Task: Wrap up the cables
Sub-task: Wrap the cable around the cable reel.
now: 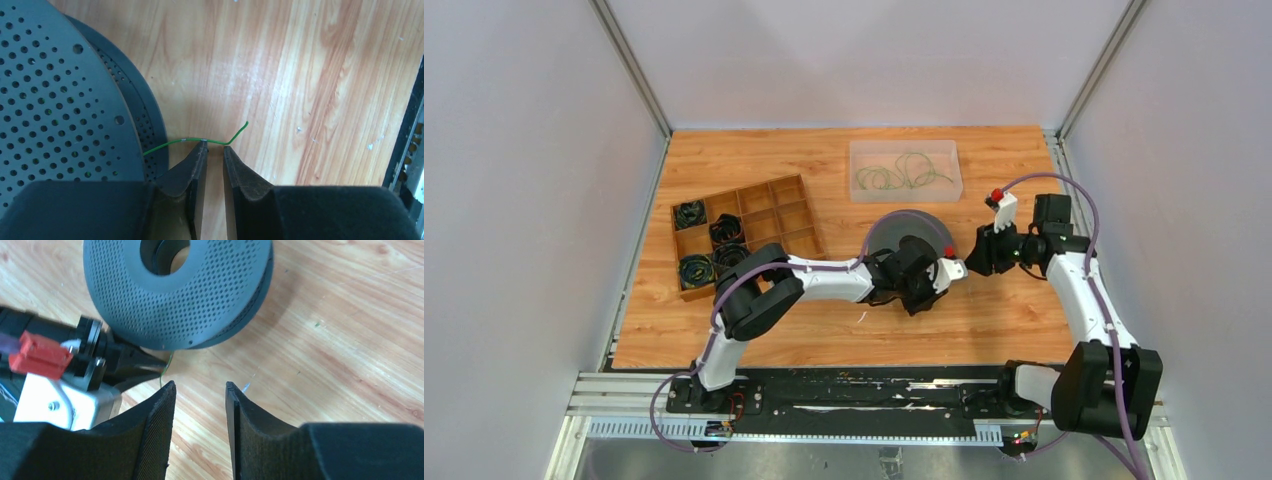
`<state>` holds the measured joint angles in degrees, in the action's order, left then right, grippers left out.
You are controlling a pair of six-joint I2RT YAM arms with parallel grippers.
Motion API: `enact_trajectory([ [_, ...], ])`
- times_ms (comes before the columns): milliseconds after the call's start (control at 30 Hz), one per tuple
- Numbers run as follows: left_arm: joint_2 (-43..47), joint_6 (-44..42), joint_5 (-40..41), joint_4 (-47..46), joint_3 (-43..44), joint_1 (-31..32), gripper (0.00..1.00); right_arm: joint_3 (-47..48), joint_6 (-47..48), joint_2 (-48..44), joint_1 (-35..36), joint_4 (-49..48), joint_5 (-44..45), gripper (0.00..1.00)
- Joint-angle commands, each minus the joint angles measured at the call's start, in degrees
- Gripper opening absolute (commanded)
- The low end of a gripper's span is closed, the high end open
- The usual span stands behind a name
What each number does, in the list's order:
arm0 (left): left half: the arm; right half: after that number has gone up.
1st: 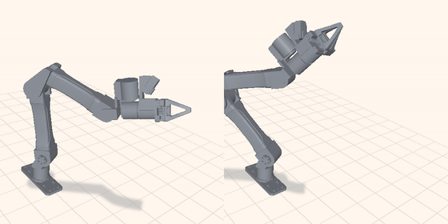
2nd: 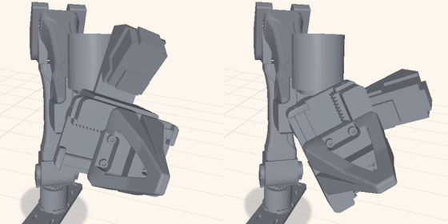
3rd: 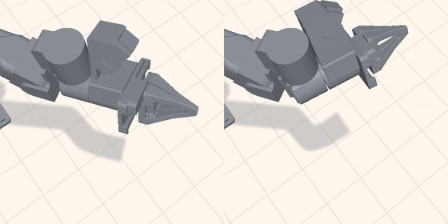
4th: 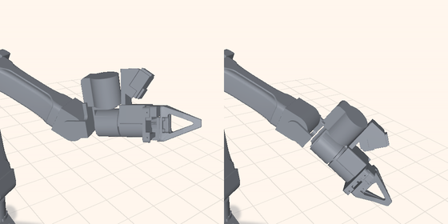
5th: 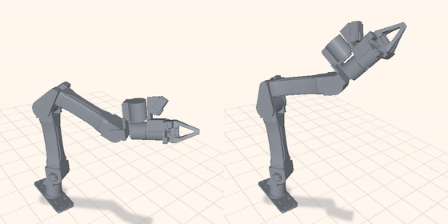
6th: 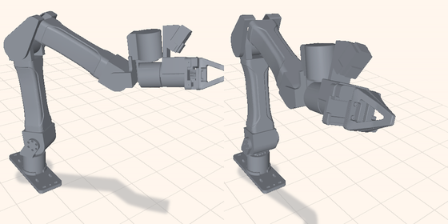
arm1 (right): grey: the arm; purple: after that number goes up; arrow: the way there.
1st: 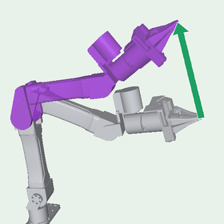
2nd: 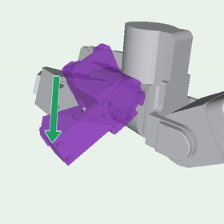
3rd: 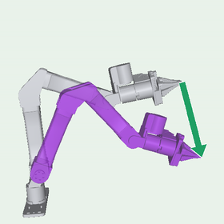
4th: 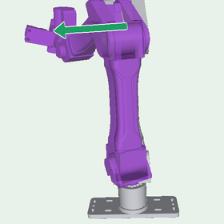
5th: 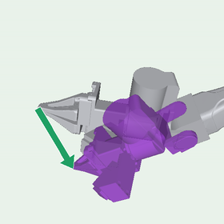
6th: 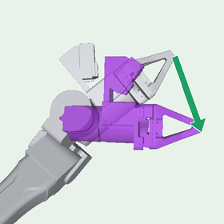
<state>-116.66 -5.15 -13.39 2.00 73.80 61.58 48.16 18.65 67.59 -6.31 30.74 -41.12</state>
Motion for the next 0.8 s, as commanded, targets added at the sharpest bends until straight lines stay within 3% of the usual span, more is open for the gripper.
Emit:
enact_trajectory([
  [0, -2.1, 1.04, 4.33, -0.95, 2.54, 0.17, 0.22, 0.16, 17.69, 0.55, -0.9, 10.36, -5.25, 0.42],
  [200, -1.81, 1.74, 6.81, -2.69, 0.28, 0.2, 0.21, -4.74, 28.18, 2.13, -0.9, 11.32, -7.92, 0.43],
  [367, -0.99, 0.5, 7.19, -5.91, -3.09, 0.13, 0.22, -4.08, 26.37, 5.86, -0.81, 9.68, -12.67, 0.44],
  [467, -0.77, -0.08, 7.89, -7.12, -3.9, 0.2, 0.22, -3.61, 26.6, 8.3, -0.81, 9.37, -13.75, 0.55],
  [567, -0.89, -0.51, 8.99, -7.99, -4.16, 0.15, 0.22, -2.72, 27.35, 11.87, 0.01, 9.42, -13.92, 0.58],
  [767, -1.45, 0.84, 10.75, -8.11, -3.28, 0.2, 0.22, 4.09, 30.07, 23.32, 0.42, 16.48, -15.12, 0.6],
])
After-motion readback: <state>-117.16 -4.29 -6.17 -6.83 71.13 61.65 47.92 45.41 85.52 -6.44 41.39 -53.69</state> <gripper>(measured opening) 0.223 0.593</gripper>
